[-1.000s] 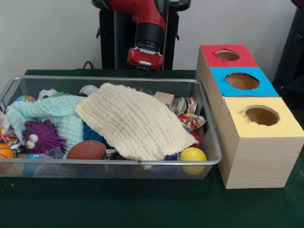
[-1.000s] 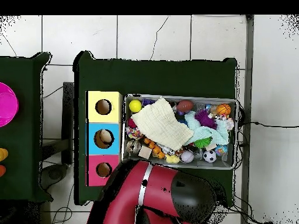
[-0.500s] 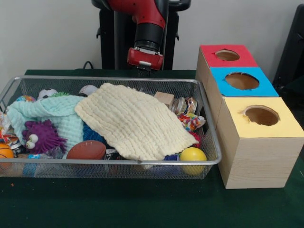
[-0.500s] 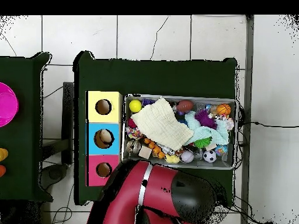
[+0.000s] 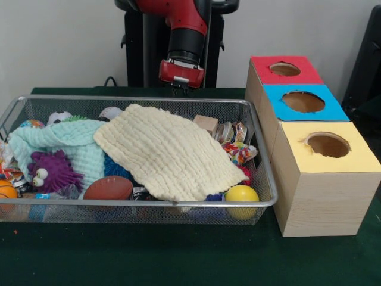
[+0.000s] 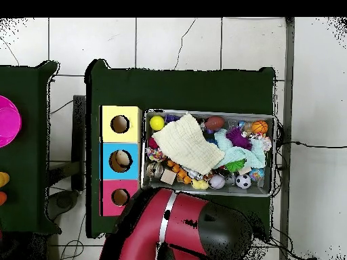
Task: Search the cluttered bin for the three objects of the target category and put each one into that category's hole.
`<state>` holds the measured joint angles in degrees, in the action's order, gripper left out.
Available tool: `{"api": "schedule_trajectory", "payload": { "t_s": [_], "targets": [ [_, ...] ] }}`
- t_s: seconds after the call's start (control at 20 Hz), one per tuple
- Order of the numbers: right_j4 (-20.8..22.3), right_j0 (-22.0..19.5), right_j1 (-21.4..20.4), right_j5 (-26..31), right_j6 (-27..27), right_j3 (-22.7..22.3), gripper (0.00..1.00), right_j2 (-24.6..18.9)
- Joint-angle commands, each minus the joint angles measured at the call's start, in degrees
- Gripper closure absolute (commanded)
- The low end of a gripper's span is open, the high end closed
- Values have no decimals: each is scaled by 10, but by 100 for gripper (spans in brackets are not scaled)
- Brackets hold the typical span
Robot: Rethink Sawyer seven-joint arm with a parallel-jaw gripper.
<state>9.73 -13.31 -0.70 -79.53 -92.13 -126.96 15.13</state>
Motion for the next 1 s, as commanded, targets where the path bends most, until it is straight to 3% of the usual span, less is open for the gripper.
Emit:
{"api": "schedule_trajectory", "payload": {
  "t_s": [0.05, 0.4, 1.0],
  "targets": [
    [-44, 5, -16, 153, -95, 41, 100, -50],
    [-49, 15, -46, 201, -103, 23, 100, -50],
    [-49, 25, -54, 215, -119, 19, 100, -45]
  ]
}}
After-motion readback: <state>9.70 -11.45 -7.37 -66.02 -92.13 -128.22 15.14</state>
